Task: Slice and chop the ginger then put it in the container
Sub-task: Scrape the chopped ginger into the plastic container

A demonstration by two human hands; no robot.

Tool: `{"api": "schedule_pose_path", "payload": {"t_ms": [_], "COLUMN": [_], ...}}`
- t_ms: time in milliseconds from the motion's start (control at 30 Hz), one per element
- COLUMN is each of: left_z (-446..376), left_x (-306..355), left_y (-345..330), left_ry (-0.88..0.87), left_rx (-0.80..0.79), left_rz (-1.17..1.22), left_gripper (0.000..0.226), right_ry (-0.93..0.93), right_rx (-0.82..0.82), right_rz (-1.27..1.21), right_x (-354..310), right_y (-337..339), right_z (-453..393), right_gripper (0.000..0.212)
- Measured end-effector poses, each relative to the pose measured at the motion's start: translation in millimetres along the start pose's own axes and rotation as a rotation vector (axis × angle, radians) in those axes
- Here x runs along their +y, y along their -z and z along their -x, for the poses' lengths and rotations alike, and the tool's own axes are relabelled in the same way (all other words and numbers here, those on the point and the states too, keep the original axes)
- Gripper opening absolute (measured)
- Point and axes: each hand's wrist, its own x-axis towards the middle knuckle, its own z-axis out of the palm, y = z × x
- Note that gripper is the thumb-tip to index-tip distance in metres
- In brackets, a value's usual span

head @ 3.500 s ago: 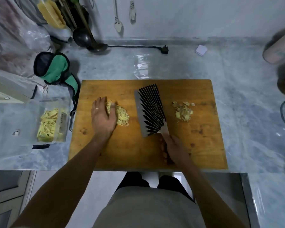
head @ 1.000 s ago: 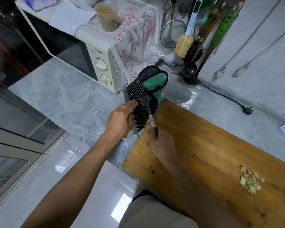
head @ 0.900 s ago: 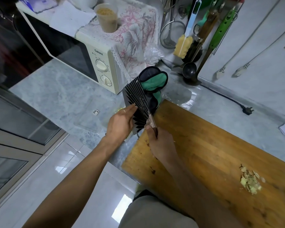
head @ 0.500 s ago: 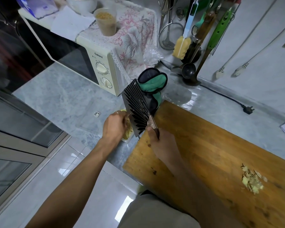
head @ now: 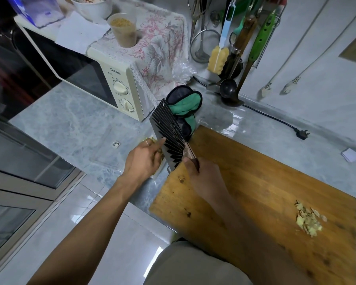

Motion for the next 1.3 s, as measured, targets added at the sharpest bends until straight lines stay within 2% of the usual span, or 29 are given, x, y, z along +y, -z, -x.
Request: {"api": "schedule_pose_path", "payload": {"t_ms": [133,233,300,400,500,667,733,900,1067,1167,1300], "left_z": [5,6,5,8,13,15,18,37,35,27,19], "left_x": [-6,-1,1,-5,-6,27,49,79,79,85,97], "left_y": [7,10,7,6,8,-6,-19,-68,-112,-126,-136], "left_ry": [0.192,0.087,0.038,0.207,0.295,0.127,0.053,-0.001,0.183,0.233,0.252], "left_rx": [-0.032,0.042,0.025,-0.041,-0.017,0.203,0.237,0.137,-0.002,-0.017,-0.025], "left_rz": [-0.055,-0.046,-0.069,-0.09,-0.038,0.228,0.317,0.417,0.279,0.158,0.067], "left_gripper": [0.036,0.05,0.05,0.034,0.034,0.016,0.014,0.031,0.056,0.063,0.062], "right_ry": [0.0,0.001,0.005,0.018,0.032,0.005,-0.035,-0.237,-0.444,-0.468,-0.491], "right_rx": [-0.002,-0.003,-0.006,0.003,0.027,0.133,0.175,0.25,0.3,0.301,0.267], "right_rz": [-0.02,-0.009,-0.027,-0.052,-0.077,-0.233,-0.271,-0.318,-0.477,-0.532,-0.522], "right_x": [-2,-1,0,2,13,48,65,113,153,165,171], "right_y": [0,-4,-6,-3,6,25,35,50,57,58,46], "right_z": [-2,-5,-4,-1,4,28,40,67,85,87,88], "right_gripper": [0.04,0.042,0.042,0.04,0.045,0.066,0.074,0.069,0.061,0.06,0.065]}}
